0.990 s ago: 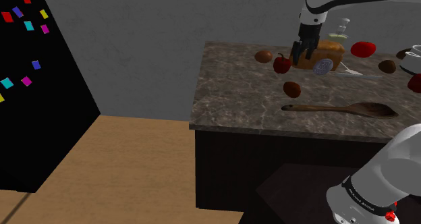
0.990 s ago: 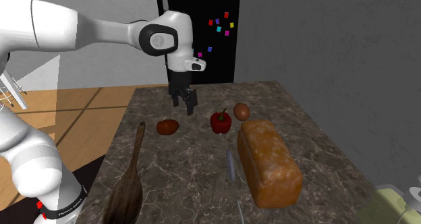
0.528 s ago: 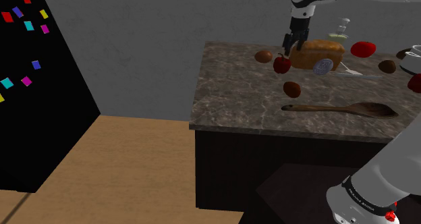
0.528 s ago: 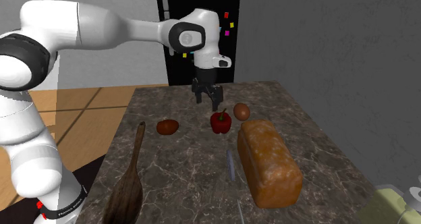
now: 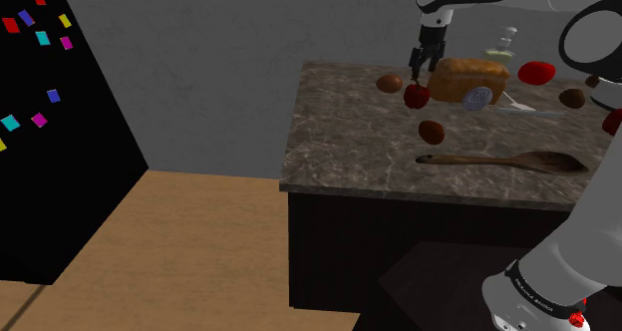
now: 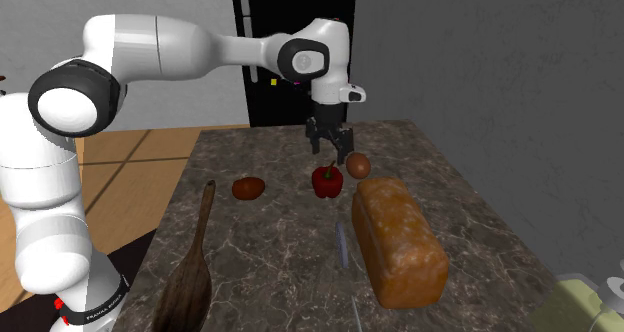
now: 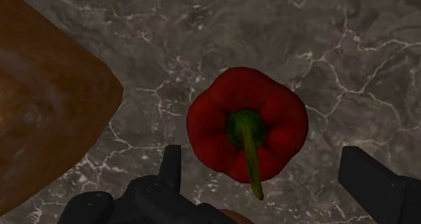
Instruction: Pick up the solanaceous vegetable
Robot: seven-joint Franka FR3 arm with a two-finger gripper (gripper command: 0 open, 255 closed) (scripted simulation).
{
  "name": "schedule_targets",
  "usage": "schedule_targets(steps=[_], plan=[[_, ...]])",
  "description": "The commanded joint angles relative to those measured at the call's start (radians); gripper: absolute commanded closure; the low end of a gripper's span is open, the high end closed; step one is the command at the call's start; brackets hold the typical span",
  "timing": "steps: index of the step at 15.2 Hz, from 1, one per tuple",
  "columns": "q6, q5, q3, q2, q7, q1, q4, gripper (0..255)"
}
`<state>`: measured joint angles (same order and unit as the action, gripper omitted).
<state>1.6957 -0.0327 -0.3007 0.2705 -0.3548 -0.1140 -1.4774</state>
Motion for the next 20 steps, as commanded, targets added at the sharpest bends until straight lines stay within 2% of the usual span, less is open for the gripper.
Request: schedule_targets(steps=[1,5,6,15,20], plan=[[0.027,0.0,0.0,0.001,0.001,0.0,-0.026,0],[0.062,0.0,0.001,0.001,0.004,0.002,-0.061,0],[0.062,0.001,0.002,0.004,0.005,0.002,-0.058,255],[0.062,0.0,0.001,0.001,0.004,0.001,-0.06,255],[-0.006,0.001,0.0,0.002,-0.001,-0.001,0.009,255]])
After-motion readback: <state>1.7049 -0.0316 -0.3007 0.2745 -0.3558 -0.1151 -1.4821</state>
